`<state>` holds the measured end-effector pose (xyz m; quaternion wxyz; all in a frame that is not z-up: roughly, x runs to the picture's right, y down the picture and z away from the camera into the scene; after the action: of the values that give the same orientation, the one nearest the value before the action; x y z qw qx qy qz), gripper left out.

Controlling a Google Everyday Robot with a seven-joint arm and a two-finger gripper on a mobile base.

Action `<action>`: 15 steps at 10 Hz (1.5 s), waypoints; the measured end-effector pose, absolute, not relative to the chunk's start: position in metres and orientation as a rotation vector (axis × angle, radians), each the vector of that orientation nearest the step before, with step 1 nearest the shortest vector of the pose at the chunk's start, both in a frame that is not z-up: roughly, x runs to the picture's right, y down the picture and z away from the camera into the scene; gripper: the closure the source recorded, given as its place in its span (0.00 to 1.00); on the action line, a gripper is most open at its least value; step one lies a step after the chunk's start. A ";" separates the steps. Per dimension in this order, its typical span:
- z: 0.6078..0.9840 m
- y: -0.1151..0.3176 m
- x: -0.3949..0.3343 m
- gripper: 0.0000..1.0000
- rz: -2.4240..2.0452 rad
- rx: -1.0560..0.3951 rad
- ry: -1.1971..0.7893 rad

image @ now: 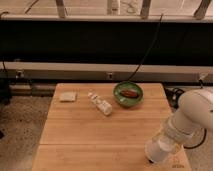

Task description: Place the ceramic cup over the eraser

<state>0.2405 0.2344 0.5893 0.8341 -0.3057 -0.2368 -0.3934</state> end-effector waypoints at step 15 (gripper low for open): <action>0.636 0.266 0.238 0.20 -0.905 -0.704 -0.491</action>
<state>0.2379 0.2659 0.6357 0.8119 -0.3294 -0.2299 -0.4236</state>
